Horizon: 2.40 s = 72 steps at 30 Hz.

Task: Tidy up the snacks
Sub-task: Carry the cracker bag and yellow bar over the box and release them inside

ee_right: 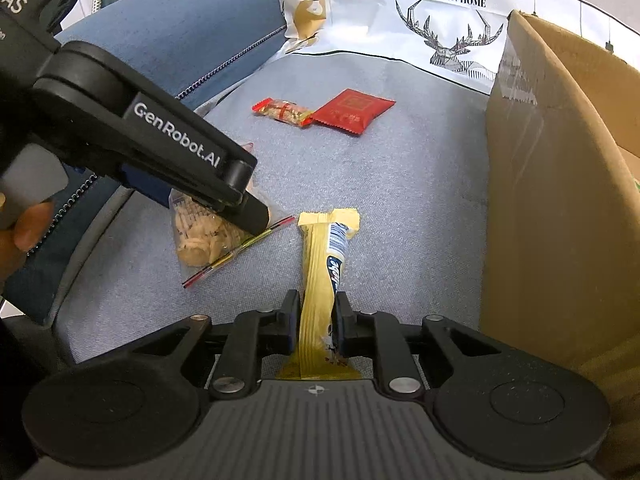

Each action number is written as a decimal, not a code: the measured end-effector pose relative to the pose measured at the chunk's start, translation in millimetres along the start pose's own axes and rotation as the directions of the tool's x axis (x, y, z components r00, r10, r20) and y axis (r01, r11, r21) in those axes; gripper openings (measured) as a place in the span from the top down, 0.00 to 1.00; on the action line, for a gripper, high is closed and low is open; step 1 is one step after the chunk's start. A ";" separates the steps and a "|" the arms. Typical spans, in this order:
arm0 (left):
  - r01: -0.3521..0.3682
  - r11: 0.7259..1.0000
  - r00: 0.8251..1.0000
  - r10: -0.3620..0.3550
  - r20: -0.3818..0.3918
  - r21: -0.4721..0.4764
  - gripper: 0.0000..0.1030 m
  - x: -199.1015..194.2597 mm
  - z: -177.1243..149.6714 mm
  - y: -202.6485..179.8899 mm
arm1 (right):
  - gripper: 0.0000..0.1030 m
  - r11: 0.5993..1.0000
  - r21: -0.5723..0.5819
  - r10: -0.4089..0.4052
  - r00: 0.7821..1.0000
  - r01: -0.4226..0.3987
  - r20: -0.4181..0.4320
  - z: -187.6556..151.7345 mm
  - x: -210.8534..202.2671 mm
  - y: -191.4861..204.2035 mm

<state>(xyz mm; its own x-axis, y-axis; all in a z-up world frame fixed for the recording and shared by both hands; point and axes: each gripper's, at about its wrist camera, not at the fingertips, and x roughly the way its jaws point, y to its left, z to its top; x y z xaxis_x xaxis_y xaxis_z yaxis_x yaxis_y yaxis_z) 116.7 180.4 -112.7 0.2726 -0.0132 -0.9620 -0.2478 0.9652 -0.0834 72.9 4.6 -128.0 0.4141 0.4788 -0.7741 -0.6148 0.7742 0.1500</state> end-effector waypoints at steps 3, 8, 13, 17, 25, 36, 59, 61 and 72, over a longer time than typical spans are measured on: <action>-0.002 1.000 1.000 0.002 -0.004 0.003 0.24 2.1 0.3 -0.5 | 0.82 1.000 -0.002 -0.005 1.000 0.005 0.003 0.3 1.3 2.1; -0.012 1.000 1.000 0.012 -0.012 0.011 0.24 6.0 0.9 -2.0 | 0.82 1.000 -0.012 -0.012 1.000 0.012 0.010 -1.5 0.2 3.7; -0.018 1.000 1.000 0.018 -0.012 0.023 0.24 7.6 -0.2 -2.9 | 0.82 0.999 -0.025 -0.025 1.000 0.026 0.019 -2.3 -0.7 4.9; -0.023 0.999 1.000 0.023 -0.007 0.026 0.37 7.9 -1.1 -2.4 | 0.86 0.998 -0.041 -0.041 0.998 0.042 0.039 -2.9 -2.4 6.0; -0.018 1.000 0.997 0.016 0.073 0.024 0.48 -7.4 -1.5 -6.6 | 0.86 0.996 -0.057 -0.056 0.989 0.064 0.134 2.0 -20.3 9.4; -0.045 0.997 0.946 0.061 0.319 -0.056 0.48 -69.2 1.7 -8.5 | 0.86 0.994 -0.025 -0.092 0.952 0.104 0.292 16.9 -69.2 4.7; 0.073 0.992 0.773 -0.123 0.623 0.105 0.48 -101.3 21.4 -124.7 | 0.86 0.980 0.162 -0.184 0.832 0.115 0.524 28.6 -178.2 -100.2; 0.084 0.987 0.759 -0.155 0.632 0.140 0.48 -102.3 20.6 -136.5 | 0.86 0.974 0.190 -0.210 0.822 0.126 0.529 24.7 -186.1 -114.4; 0.114 0.947 0.741 -0.282 0.609 0.299 0.48 -93.7 15.2 -191.6 | 0.86 0.907 0.360 -0.380 0.793 0.218 0.476 2.9 -196.9 -184.9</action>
<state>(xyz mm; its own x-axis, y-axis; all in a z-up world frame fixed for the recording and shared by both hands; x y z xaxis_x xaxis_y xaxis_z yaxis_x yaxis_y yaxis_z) 152.8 0.6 -2.6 0.8385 -0.1226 -0.5310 0.0743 0.9910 -0.1115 107.1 -231.6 -1.5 0.8815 0.2827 -0.3783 -0.2257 0.9558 0.1883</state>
